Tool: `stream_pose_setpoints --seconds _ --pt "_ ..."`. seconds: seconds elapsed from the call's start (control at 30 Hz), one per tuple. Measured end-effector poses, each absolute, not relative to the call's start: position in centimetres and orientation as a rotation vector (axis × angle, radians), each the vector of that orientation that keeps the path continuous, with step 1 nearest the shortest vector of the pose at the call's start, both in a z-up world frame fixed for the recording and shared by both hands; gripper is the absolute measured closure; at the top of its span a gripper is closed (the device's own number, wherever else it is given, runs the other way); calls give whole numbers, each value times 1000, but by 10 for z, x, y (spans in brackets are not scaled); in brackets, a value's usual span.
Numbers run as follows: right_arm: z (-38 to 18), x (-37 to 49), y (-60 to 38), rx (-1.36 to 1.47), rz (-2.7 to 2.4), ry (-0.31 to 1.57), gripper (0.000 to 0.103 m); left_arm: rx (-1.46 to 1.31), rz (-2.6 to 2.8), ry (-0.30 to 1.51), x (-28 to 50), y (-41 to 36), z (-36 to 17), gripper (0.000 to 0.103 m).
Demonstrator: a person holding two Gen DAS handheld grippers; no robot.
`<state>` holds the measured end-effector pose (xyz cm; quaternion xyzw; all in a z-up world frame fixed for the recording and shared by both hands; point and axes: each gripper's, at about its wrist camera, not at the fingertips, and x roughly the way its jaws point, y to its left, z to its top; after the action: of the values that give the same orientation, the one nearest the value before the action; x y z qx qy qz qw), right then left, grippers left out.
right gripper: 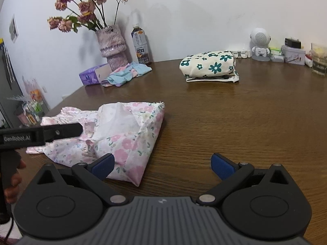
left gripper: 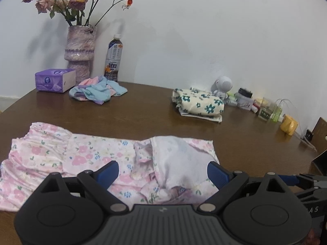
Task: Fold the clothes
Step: 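Lower both open grippers toward the edge of the folded dress bundle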
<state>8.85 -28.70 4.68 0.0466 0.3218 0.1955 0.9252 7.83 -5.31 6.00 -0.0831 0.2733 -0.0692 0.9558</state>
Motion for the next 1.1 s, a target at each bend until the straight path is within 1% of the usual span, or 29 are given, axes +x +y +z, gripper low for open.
stream_pose_setpoints --seconds 0.43,0.63,1.1 --pt "47 71 -270 169 228 611 1 -50 -319 562 83 -33 62 10" --pt "48 71 -256 202 168 583 1 -68 -333 556 83 -20 62 10" --pt "48 75 -244 164 211 606 1 -122 -298 581 89 -17 53 10"
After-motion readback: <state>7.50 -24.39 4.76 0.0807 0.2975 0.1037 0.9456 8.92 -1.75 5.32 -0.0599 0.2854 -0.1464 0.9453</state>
